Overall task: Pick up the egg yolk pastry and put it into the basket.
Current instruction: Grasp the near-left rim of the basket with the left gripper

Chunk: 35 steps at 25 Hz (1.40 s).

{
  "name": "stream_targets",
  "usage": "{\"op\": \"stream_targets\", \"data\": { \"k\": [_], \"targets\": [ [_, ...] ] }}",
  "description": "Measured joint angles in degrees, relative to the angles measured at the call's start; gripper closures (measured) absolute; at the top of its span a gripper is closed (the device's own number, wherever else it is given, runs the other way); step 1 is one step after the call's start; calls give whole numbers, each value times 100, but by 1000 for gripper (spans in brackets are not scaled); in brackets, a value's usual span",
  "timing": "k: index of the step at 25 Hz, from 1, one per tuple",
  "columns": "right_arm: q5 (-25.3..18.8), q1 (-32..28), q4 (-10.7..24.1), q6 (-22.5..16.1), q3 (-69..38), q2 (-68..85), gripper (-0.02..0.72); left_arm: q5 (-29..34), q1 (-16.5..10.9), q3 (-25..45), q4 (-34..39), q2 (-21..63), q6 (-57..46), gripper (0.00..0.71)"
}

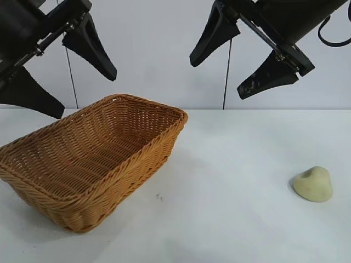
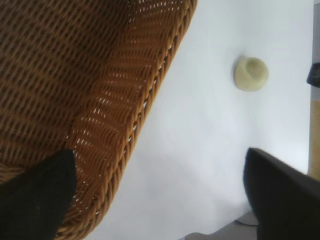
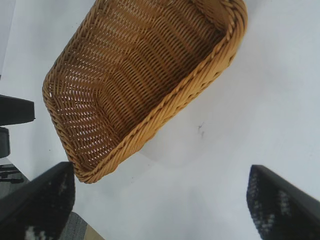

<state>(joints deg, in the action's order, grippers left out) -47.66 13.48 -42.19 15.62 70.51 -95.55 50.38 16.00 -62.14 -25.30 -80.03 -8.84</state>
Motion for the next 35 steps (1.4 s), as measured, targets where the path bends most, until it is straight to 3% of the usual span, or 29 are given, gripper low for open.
{"op": "stream_targets", "data": {
  "k": [8,17,24,28,35],
  "targets": [
    [-13,0,0,0,0,0,62,261,578,53,1718,248,-2763,14],
    [-13,0,1,0,0,0,62,-712,569,1077,1858,253,-5145,14],
    [-13,0,1,0,0,0,62,-1098,132,1419,1569,-31,-5223,14],
    [-13,0,1,0,0,0,62,-1201,112,1419,961,-475,-4637,14],
    [-13,0,6,0,0,0,62,-1674,54,1426,876,-1266,-4508,14]
  ]
}}
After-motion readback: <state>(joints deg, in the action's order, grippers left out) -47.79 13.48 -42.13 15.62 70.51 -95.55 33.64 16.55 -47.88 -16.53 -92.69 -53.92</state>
